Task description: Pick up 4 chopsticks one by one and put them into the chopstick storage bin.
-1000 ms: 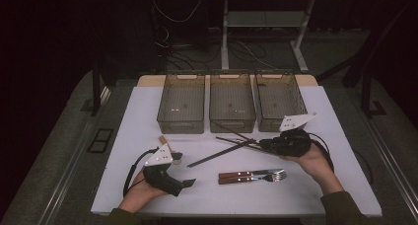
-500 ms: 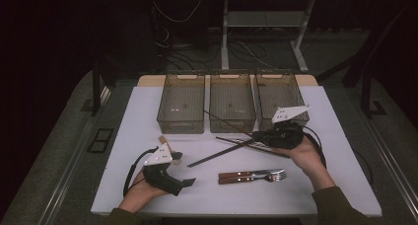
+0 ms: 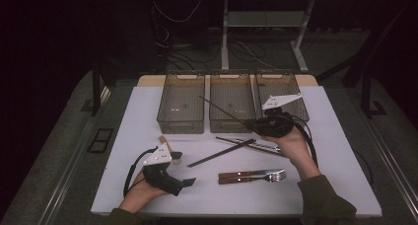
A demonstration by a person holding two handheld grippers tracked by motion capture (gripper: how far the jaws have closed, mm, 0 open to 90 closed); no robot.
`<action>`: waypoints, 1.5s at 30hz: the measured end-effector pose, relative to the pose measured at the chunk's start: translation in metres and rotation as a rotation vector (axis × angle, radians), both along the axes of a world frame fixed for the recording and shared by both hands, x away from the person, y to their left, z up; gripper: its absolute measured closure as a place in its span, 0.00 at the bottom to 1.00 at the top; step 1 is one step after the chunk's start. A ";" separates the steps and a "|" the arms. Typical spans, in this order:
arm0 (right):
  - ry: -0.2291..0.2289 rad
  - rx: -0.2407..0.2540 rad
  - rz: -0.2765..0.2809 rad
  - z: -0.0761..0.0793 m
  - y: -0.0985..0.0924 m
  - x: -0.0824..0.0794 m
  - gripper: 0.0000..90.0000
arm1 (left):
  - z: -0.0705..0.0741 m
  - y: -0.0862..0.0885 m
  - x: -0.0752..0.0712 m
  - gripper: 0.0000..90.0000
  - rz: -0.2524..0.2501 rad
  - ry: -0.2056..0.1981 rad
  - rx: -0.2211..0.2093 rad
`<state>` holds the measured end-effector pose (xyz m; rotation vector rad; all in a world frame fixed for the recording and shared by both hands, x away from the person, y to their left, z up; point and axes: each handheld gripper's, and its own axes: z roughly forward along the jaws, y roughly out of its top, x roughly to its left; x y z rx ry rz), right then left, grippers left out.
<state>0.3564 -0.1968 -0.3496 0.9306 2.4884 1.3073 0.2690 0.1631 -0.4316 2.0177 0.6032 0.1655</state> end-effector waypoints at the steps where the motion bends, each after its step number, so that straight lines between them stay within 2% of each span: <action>1: 0.001 -0.001 -0.006 0.001 0.002 0.002 0.94 | 0.000 0.000 0.000 0.00 0.003 0.004 -0.007; 10: 0.015 -0.014 -0.053 0.008 0.015 0.017 0.94 | -0.002 -0.003 0.000 0.00 0.009 0.009 0.017; 14: 0.026 -0.029 -0.080 0.011 0.024 0.025 0.94 | -0.002 -0.003 0.000 0.00 0.010 0.008 0.013; 26: 0.034 -0.053 -0.109 0.016 0.047 0.042 0.94 | -0.002 -0.005 0.000 0.00 -0.003 0.009 0.019; 33: 0.022 -0.071 -0.123 0.021 0.065 0.054 0.94 | -0.003 -0.006 -0.001 0.00 -0.002 0.013 0.018; 42: 0.044 -0.082 -0.145 0.015 0.089 0.069 0.94 | -0.003 -0.007 0.001 0.00 -0.010 0.012 0.040; 45: 0.054 -0.077 -0.158 0.013 0.096 0.075 0.95 | -0.003 -0.009 0.000 0.00 -0.011 0.010 0.034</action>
